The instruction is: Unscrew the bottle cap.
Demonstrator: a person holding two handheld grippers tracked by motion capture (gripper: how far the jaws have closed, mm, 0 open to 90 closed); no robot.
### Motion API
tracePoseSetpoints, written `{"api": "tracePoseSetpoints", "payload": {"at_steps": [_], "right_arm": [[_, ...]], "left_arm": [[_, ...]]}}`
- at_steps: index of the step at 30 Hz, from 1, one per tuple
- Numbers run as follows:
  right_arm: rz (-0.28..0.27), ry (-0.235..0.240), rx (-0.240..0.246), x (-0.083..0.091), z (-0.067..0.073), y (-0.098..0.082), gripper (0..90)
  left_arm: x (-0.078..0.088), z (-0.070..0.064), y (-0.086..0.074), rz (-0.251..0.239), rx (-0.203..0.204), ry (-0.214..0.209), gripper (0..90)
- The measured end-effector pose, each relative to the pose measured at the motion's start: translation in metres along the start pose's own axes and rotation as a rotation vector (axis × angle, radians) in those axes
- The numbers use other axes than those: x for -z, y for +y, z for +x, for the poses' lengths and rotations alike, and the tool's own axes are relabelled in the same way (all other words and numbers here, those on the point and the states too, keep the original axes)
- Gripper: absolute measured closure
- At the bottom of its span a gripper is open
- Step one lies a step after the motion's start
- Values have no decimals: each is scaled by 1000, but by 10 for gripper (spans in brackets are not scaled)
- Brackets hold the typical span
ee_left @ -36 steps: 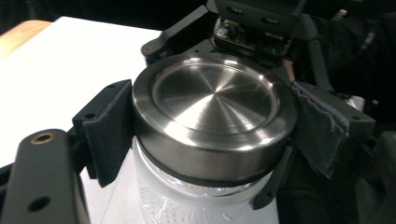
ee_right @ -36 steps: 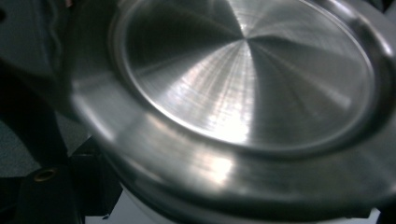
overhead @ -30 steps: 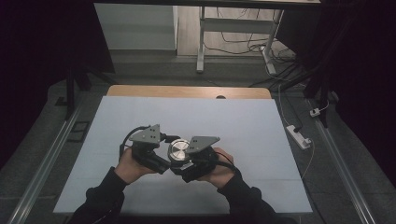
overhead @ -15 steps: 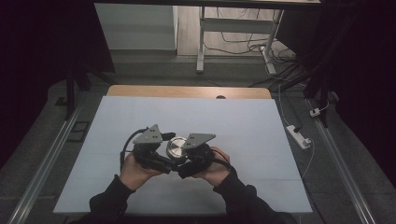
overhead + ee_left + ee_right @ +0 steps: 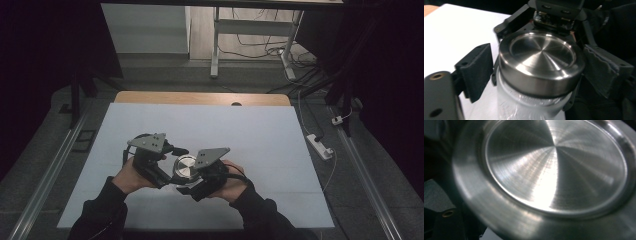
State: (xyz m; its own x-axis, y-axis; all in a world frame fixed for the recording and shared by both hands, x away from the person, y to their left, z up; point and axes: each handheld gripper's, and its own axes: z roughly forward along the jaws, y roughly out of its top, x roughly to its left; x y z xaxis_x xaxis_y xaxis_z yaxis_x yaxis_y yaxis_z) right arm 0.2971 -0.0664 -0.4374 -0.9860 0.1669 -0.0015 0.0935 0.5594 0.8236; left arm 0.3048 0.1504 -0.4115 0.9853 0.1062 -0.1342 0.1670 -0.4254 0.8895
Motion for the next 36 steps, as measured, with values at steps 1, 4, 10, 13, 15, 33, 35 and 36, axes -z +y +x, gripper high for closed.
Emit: {"api": "tracePoseSetpoints", "payload": {"at_steps": [1, 4, 10, 13, 15, 33, 35, 36], "right_arm": [[-3, 0, 3, 0, 1, 0, 155], [2, -4, 1, 1, 2, 1, 155], [-5, -132, -80, 5, -9, -2, 155], [6, -223, -118, 5, -13, -3, 155], [10, -247, -134, 5, -15, -5, 155], [11, -92, -39, 7, 1, -2, 155], [9, -111, -49, 7, -1, -3, 155], [7, -118, -54, 8, -3, -4, 155]], "left_arm": [[-2, -2, 1, -2, -16, -10, 176], [-3, -4, 3, 3, -18, 22, 182], [-17, -17, 12, -5, 71, 273, 185], [-33, -26, 17, -2, 125, 456, 184], [-33, -24, 18, -11, 122, 435, 171], [-17, -11, 14, 44, 5, 142, 183], [-20, -13, 16, 41, 12, 182, 185], [-21, -14, 18, 37, 13, 197, 185]]}}
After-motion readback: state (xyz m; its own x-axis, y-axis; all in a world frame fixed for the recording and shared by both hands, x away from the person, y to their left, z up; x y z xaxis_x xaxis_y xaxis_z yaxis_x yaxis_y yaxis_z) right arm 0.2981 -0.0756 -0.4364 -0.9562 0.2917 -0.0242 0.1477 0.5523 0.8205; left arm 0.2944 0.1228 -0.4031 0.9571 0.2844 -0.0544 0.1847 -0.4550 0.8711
